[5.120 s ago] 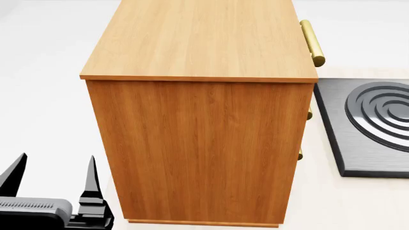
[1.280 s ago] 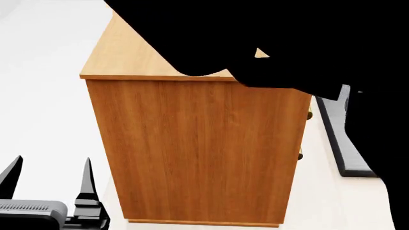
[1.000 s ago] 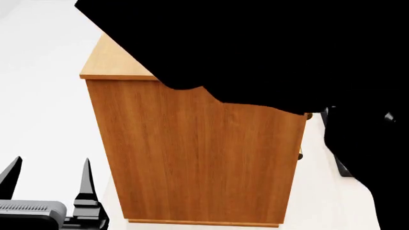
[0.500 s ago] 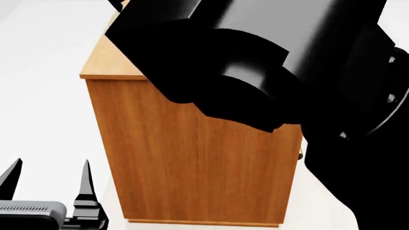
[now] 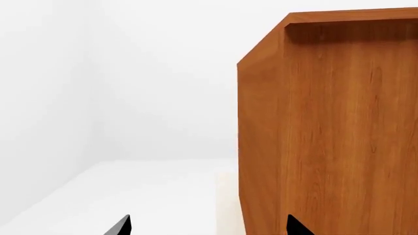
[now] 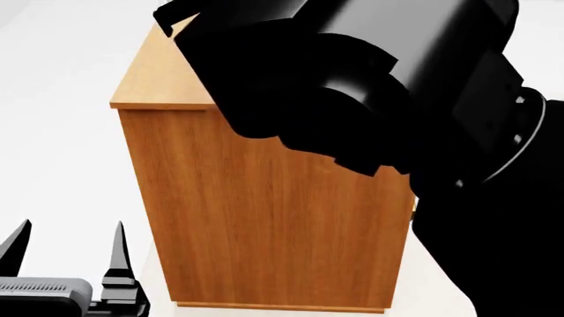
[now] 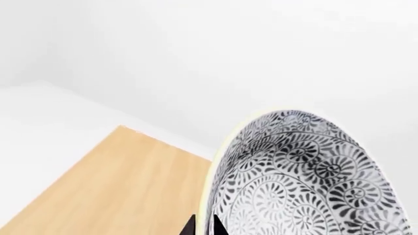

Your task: Put the bowl on the top of the cabinet.

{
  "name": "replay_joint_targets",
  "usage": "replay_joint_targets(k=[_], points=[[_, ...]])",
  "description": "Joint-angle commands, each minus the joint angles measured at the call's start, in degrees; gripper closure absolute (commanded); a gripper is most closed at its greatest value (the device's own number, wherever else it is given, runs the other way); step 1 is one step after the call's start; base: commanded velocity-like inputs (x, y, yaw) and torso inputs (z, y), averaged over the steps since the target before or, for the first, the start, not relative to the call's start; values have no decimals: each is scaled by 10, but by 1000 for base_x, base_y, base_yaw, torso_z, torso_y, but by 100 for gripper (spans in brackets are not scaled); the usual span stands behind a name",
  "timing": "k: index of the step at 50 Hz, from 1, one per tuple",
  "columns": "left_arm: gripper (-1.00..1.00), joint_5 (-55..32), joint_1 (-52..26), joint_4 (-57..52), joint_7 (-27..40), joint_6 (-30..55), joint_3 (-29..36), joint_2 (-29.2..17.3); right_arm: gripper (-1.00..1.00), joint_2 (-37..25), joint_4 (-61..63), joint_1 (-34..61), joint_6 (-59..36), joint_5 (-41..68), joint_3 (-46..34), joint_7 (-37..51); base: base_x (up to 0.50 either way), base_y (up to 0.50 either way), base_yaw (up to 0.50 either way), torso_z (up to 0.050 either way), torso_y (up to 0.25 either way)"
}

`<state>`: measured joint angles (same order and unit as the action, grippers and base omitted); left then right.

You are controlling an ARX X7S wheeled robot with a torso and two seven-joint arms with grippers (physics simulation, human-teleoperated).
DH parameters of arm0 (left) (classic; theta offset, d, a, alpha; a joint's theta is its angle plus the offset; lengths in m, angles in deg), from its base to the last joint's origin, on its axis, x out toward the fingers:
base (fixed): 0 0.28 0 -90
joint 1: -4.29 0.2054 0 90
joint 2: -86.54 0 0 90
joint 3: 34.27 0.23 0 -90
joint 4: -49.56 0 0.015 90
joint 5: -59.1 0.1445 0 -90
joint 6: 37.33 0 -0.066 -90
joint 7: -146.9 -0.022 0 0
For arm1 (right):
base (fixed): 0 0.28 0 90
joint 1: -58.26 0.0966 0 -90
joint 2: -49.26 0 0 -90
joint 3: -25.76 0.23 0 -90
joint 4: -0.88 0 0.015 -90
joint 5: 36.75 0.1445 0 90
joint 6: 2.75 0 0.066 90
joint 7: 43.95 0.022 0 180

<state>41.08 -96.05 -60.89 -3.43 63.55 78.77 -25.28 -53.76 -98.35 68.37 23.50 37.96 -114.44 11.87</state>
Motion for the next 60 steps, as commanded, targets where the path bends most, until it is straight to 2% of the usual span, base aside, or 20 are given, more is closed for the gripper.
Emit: replay_joint_targets(k=[1,19,55,56,60], points=[[-100,-1,-1,2,0,-1,1,0,100,5,-17,6,-20,18,13,11,0,0,0,0,0],[-100,-3,0,8,0,-8,2,-1,100,10,-35,-17,13,39,34,-19,0,0,0,1,1],[-100,-6,1,9,3,-11,4,-4,100,21,22,-17,26,63,36,-36,0,0,0,0,1],[-100,-6,0,9,3,-11,4,-4,-100,20,22,-17,24,65,36,-36,0,0,0,0,0],[-100,-5,1,10,3,-13,5,-3,-100,13,25,-14,24,61,35,-35,0,0,0,0,0]])
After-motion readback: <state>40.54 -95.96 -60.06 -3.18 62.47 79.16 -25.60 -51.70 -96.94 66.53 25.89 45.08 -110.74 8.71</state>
